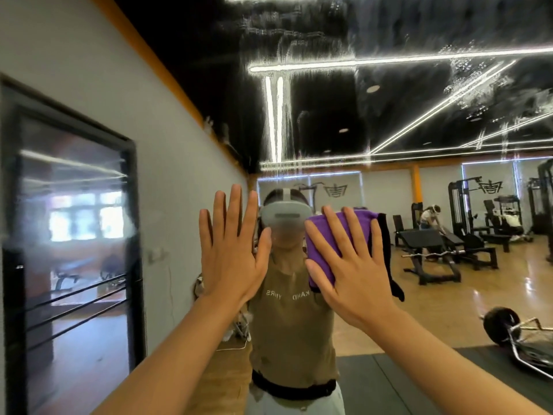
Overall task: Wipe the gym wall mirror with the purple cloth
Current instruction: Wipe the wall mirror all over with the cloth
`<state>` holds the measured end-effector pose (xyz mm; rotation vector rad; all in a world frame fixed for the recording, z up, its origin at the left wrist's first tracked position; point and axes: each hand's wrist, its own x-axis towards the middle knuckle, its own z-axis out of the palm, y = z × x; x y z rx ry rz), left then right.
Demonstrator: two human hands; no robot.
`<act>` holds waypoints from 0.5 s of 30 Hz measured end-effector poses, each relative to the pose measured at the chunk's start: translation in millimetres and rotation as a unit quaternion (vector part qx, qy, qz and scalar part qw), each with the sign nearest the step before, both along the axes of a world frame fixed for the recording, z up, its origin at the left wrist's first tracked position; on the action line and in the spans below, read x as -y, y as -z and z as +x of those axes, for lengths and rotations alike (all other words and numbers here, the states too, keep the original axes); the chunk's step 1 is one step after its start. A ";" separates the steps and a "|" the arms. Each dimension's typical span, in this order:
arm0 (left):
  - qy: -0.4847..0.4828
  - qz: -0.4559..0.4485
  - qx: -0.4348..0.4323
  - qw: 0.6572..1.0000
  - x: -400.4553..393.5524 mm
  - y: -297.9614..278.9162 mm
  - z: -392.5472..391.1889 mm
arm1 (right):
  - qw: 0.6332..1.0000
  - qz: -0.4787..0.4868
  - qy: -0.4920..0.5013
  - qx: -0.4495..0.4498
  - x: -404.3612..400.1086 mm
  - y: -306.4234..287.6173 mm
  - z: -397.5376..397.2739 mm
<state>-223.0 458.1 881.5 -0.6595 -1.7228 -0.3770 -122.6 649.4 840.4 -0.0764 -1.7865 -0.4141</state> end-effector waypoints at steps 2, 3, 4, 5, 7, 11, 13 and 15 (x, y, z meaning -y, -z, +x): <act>-0.006 -0.004 -0.003 1.000 0.2 -0.8 -0.8 | 1.000 0.015 -0.001 0.005 -1.4 -6.6 2.0; -0.006 -0.004 -0.003 1.000 0.1 -0.7 -0.9 | 1.000 0.021 -0.002 0.008 -1.6 -11.7 2.3; -0.006 -0.004 -0.004 1.000 0.0 -0.3 -1.3 | 1.000 0.025 -0.004 0.011 -1.5 -17.8 2.0; -0.007 -0.005 -0.005 1.000 0.0 0.2 -1.5 | 1.000 0.027 -0.007 0.012 -1.4 -25.6 1.4; -0.009 -0.006 -0.006 1.000 -0.1 0.1 -1.5 | 0.999 0.030 -0.011 0.003 -2.0 -48.2 -0.9; -0.011 -0.001 -0.013 1.000 0.1 -0.1 0.2 | 1.000 0.016 -0.012 -0.022 8.1 -115.3 -12.6; -0.008 0.000 -0.010 1.000 0.2 -0.6 2.3 | 0.999 -0.005 -0.009 -0.033 15.5 -138.7 -17.2; -0.007 -0.004 -0.004 1.000 1.2 -0.9 3.5 | 0.999 -0.012 -0.006 -0.045 16.9 -139.6 -19.1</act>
